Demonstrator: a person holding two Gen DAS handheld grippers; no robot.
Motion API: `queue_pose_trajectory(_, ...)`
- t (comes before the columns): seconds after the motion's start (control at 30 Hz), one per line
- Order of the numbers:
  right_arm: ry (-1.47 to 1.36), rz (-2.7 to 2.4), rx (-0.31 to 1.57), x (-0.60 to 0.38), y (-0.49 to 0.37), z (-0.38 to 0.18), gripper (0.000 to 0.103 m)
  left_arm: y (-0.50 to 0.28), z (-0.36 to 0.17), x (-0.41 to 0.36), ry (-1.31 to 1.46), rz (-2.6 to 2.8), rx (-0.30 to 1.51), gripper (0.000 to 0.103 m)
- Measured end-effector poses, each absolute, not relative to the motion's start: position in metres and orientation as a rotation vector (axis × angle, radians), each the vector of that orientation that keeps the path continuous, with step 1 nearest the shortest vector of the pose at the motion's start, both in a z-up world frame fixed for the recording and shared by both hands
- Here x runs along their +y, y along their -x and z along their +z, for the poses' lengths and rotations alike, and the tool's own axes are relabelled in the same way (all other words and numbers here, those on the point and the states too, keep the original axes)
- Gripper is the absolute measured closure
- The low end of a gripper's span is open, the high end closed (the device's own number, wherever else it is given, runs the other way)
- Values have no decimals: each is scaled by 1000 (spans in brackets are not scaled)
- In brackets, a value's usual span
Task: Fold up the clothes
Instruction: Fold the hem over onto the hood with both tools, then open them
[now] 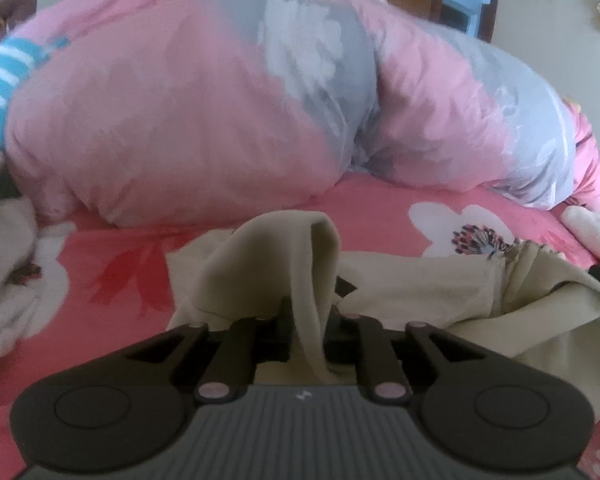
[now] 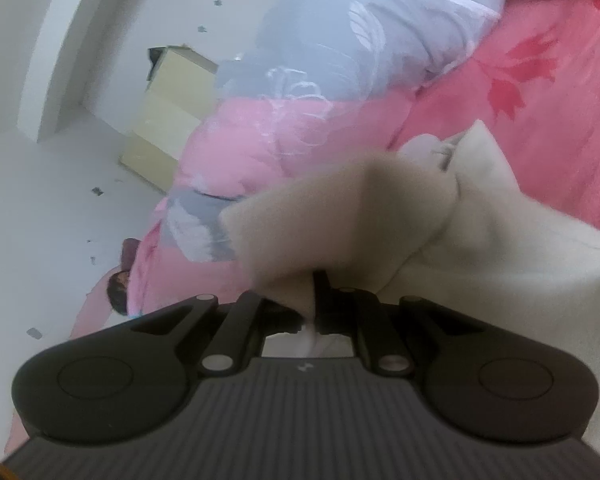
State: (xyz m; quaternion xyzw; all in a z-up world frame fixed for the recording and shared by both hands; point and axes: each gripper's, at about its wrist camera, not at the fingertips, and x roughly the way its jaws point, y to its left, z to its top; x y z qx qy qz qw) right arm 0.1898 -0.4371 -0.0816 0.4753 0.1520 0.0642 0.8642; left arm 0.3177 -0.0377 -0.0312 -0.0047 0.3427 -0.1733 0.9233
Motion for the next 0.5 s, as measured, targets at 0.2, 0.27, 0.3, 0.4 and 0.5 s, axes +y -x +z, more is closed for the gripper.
queue_pose_trajectory(0.2,-1140,122,362,-454,-208,-109,94,-337,-31,-21,140,-339,690,32)
queue_pose_trajectory(0.27,-1188,122,369,-460,-211,-114,90,-340,-26,-10,218,-329,668,27)
queue_pose_trajectory(0.3,-1205,123,364,-461,-211,-115,86,-341,-23,-4,256,-325,662,25)
queue_pose_trajectory(0.4,-1246,121,319,-467,-207,-115,67,-338,-18,8,299,-306,654,25)
queue_pose_trajectory(0.5,-1306,114,258,-476,-200,-113,53,-325,-15,16,291,-289,646,25)
